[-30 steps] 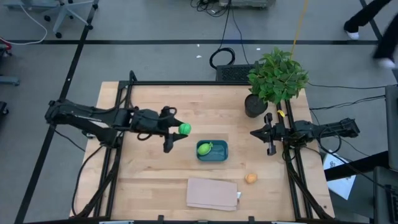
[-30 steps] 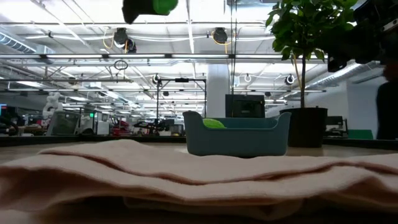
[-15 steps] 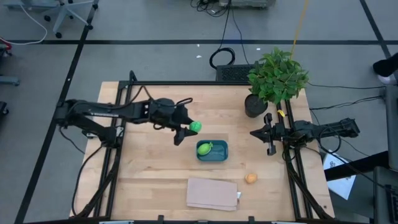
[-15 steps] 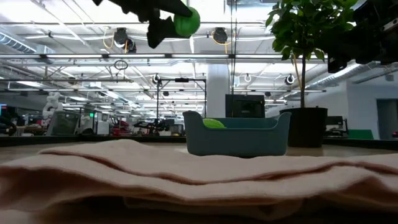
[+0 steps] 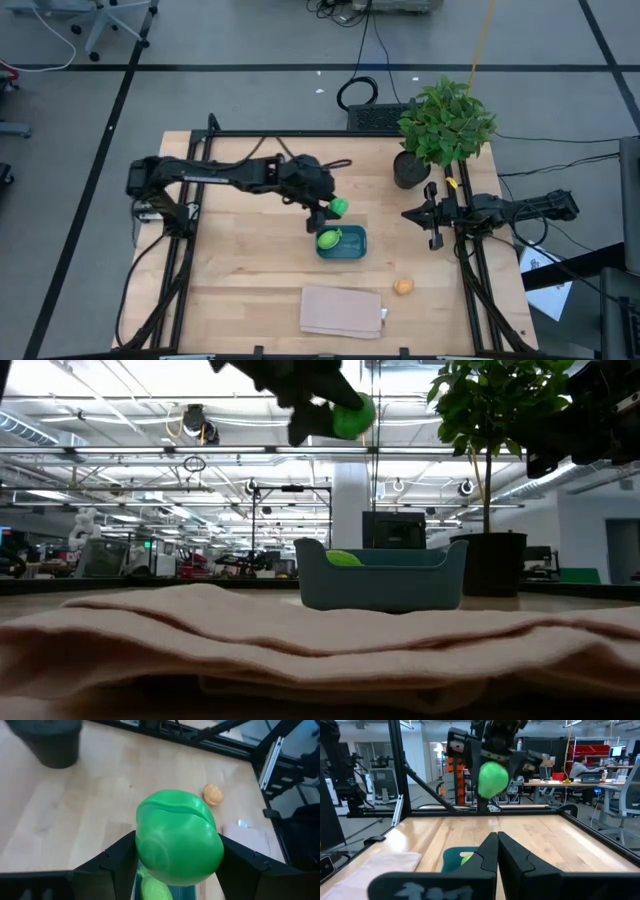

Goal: Pick and placing Produce into tupperware
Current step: Put the green pear into the blue bin

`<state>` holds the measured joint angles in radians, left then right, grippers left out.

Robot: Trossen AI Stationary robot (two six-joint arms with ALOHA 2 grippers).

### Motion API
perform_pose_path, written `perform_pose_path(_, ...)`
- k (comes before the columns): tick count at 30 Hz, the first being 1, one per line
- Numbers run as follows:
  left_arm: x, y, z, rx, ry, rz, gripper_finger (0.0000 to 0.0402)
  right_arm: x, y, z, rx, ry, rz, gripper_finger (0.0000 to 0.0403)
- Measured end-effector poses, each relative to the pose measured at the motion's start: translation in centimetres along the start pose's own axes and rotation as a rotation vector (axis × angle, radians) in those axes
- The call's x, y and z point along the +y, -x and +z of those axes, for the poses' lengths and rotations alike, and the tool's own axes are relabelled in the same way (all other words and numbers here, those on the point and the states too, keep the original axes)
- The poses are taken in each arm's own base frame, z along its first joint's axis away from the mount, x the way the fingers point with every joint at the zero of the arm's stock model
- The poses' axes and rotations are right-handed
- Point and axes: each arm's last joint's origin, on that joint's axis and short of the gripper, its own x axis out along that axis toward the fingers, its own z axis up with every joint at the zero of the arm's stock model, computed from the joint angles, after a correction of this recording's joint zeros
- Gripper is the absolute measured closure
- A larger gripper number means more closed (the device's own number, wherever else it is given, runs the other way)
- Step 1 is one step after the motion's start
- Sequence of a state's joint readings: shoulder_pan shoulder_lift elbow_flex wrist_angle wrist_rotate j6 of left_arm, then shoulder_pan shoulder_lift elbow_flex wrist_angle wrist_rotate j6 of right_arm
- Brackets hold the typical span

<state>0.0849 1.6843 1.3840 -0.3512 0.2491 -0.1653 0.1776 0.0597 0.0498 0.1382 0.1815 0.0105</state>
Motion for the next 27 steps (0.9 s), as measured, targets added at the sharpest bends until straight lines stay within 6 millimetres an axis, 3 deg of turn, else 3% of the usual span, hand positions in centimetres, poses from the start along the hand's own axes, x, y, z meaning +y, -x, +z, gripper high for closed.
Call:
perform_pose_path(13,2.0,-8.1,-0.8,0.212,0.009,-0.043,0.0176,0.0,0.0,-0.1,0.007,0.005,0.000,0.0403)
perform_pose_path(18,1.7,-9.8,-0.9,0.278,-0.032,-0.047,0.0176,0.0,0.0,-0.1,0.009,0.005,0.000,0.0403)
perform_pose_path(27,1.0,-11.0,-1.7,0.312,-0.114,-0.067,0.0176,0.0,0.0,-0.2,0.022,0.008,0.000,0.0403)
